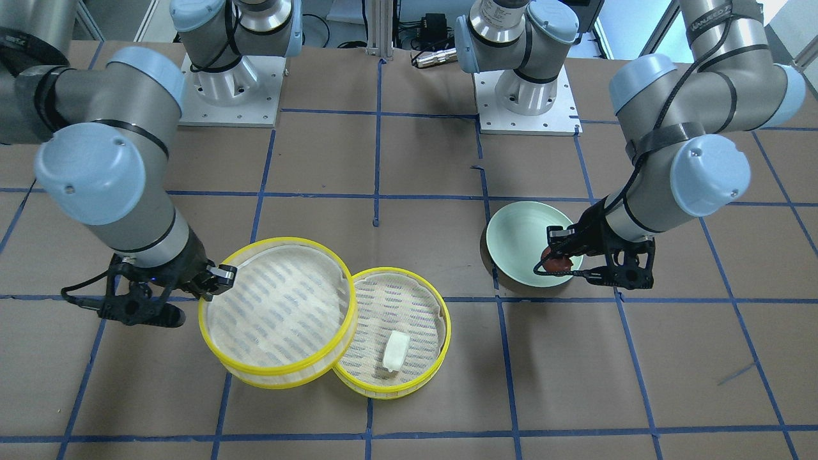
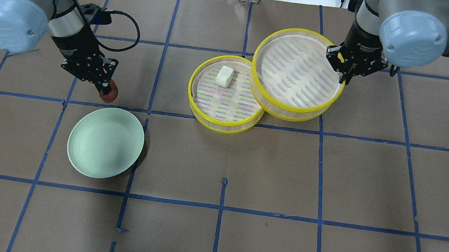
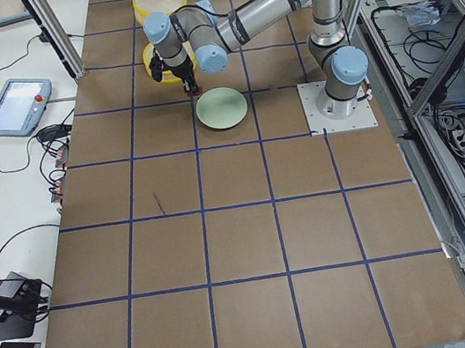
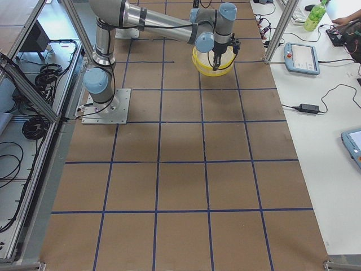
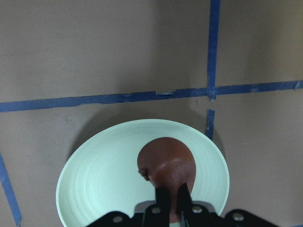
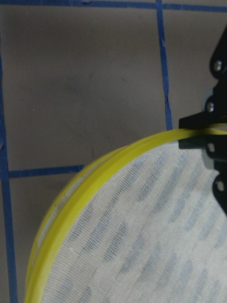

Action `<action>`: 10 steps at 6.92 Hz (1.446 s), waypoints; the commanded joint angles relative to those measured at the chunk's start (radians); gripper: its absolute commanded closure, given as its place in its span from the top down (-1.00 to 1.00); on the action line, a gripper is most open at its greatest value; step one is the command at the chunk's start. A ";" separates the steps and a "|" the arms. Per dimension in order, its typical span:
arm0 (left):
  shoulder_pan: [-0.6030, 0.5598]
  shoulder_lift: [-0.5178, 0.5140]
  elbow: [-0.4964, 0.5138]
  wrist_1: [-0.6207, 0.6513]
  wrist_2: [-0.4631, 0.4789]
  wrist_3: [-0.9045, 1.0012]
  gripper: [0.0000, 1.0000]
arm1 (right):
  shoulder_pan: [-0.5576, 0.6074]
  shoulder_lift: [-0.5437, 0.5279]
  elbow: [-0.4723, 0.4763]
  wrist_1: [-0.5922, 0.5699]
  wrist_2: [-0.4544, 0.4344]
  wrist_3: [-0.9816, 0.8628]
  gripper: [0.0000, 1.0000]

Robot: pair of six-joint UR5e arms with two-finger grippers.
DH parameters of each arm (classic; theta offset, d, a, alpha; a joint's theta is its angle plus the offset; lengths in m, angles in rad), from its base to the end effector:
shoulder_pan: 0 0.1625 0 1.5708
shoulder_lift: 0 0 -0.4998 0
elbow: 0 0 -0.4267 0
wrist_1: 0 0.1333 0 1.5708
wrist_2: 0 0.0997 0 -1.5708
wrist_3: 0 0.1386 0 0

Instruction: Stack buns with steamer

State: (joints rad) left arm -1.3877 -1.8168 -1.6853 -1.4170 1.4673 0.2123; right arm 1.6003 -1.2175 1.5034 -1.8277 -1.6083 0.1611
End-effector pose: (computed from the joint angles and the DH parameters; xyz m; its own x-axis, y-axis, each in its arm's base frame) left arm -0.0377 -0.6073 0.3413 -0.9898 0.0054 0.1421 0.0311 0.9833 0.1793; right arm 0.1480 -0.6739 0.3698 -0.9906 0.1301 0.0416 0.1311 0.9911 0.0226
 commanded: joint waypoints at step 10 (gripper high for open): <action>-0.172 0.008 0.125 0.019 -0.338 -0.666 -0.97 | 0.216 0.115 -0.048 0.008 0.030 0.413 -0.84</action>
State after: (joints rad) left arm -1.5195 -1.7961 -1.5578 -1.4191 1.1282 -0.4105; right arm 1.8156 -1.1042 1.4548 -1.8181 -1.5851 0.5638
